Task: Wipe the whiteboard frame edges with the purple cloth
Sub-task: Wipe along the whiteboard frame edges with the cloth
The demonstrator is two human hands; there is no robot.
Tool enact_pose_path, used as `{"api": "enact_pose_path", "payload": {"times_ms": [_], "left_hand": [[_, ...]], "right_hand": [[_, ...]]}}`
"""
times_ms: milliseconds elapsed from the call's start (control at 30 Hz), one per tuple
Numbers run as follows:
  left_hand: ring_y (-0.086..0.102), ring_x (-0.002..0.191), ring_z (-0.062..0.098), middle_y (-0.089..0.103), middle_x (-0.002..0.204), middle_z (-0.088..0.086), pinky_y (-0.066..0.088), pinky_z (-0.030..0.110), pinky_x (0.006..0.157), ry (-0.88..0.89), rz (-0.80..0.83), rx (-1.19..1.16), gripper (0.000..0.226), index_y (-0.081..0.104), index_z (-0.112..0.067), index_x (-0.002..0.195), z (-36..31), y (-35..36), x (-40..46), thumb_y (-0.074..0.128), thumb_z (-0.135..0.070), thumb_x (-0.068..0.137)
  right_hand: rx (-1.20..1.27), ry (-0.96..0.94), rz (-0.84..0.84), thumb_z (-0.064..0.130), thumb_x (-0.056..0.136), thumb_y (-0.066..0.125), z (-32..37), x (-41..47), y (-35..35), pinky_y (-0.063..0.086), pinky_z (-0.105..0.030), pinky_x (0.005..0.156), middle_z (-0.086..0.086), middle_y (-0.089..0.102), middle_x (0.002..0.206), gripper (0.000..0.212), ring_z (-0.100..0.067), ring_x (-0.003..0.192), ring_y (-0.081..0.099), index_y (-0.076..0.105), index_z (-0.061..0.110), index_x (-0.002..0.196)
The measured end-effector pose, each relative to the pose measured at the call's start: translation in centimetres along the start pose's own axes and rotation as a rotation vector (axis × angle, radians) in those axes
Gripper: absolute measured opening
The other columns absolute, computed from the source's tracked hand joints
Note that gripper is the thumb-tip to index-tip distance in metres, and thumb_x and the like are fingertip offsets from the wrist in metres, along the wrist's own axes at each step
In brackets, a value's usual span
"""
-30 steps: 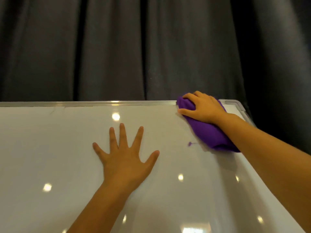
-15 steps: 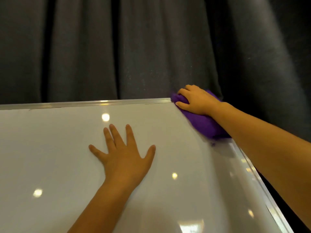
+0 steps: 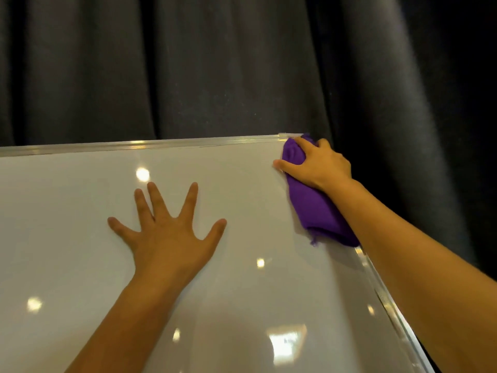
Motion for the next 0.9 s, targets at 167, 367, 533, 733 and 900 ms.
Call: {"api": "enact_pose_path", "payload": {"times_ms": [167,367,533,733,900], "left_hand": [[-0.020,0.143,0.033,-0.024,0.155,0.010,-0.004,0.066,0.108,0.006,-0.011,-0.004,0.088,-0.026,-0.044,0.139,0.1,-0.2,-1.1,-0.005,-0.082,0.062],[-0.022,0.142,0.031,-0.022,0.156,0.011,-0.006,0.062,0.111,0.031,-0.003,0.002,0.089,-0.022,-0.038,0.143,-0.7,-0.5,-4.1,-0.008,-0.079,0.065],[-0.024,0.142,0.032,-0.022,0.155,0.015,-0.007,0.062,0.110,0.043,-0.019,-0.015,0.094,-0.023,-0.031,0.144,-2.2,-1.3,-6.9,-0.013,-0.078,0.063],[-0.025,0.141,0.032,-0.024,0.155,0.015,-0.010,0.061,0.110,0.039,-0.020,-0.035,0.094,-0.025,-0.029,0.143,-3.3,-1.3,-8.5,-0.014,-0.076,0.063],[-0.024,0.142,0.031,-0.022,0.155,0.013,-0.011,0.060,0.110,0.057,-0.041,-0.056,0.089,-0.025,-0.032,0.142,-3.5,-1.5,-9.5,-0.004,-0.080,0.070]], "right_hand": [[0.055,0.029,-0.011,0.080,0.071,0.038,-1.2,-5.7,-0.4,0.045,-0.047,0.086,-0.011,0.036,0.142,0.084,-0.037,0.116,0.049,0.027,0.034,0.140],[0.088,0.008,-0.053,0.079,0.068,0.034,-3.3,-16.3,-1.5,0.039,-0.030,0.067,-0.005,0.045,0.124,0.082,-0.025,0.095,0.055,0.027,0.036,0.138],[0.028,0.011,-0.062,0.076,0.072,0.037,-3.3,-16.3,-3.3,0.039,-0.032,0.068,-0.006,0.042,0.130,0.079,-0.028,0.099,0.056,0.027,0.035,0.139],[0.025,0.016,-0.057,0.071,0.081,0.037,-1.7,-9.0,-4.6,0.045,-0.045,0.084,-0.011,0.035,0.142,0.075,-0.036,0.114,0.051,0.025,0.031,0.142],[0.048,0.051,-0.084,0.073,0.079,0.033,-2.6,-10.5,-4.7,0.044,-0.041,0.077,-0.011,0.042,0.136,0.077,-0.035,0.109,0.053,0.021,0.032,0.143]]}}
Point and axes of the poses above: each hand's wrist, its own x-axis towards the middle knuckle, its own y-axis out of the palm, z = x × y, the point moved 9 cm from there along x, towards the middle knuckle
